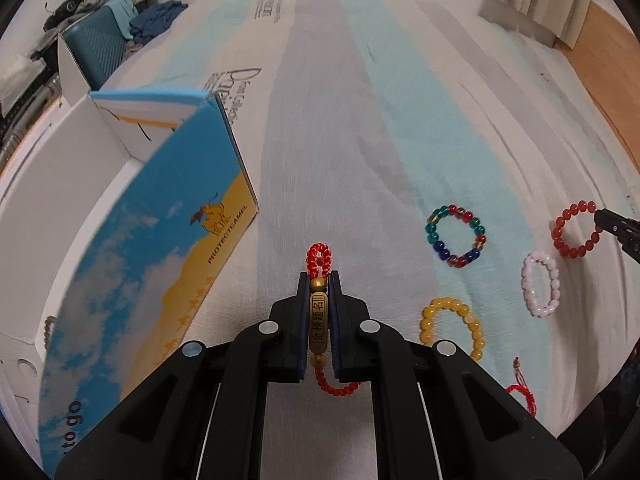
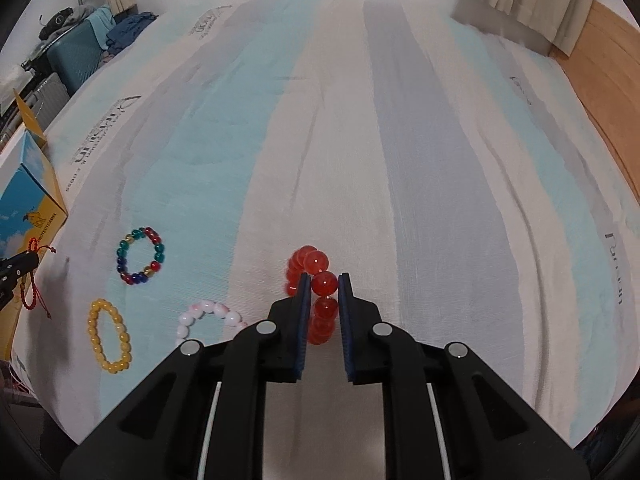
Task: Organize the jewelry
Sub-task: 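Lift both bracelets and carry them toward the white box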
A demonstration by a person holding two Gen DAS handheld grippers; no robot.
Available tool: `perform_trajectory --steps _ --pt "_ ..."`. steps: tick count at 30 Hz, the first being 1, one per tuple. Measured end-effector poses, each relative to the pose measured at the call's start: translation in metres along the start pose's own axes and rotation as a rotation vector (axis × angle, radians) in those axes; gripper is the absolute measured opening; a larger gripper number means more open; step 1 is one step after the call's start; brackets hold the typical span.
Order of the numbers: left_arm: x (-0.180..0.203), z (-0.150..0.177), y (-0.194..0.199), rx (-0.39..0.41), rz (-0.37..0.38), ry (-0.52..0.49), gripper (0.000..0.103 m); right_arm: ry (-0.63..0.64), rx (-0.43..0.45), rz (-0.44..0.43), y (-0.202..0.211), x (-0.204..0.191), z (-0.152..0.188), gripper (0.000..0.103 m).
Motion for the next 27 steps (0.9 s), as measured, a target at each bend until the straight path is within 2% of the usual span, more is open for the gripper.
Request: perform_trajectory --steps 27 --pt "-0.006 -0.018 0.059 0.082 -0.006 -0.013 0.007 0.057 0.102 -0.005 0.059 -0.043 -0.035 0.013"
Point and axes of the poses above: each gripper's, at about its wrist camera, not at the fingertips, and y roughly against the way its jaws point, x to its right, z to its underside, the point moved 4 cm from there along -y, roughly the way its jaws point, and after that the axes turned 10 degrees about y, right-handed, at the moved point
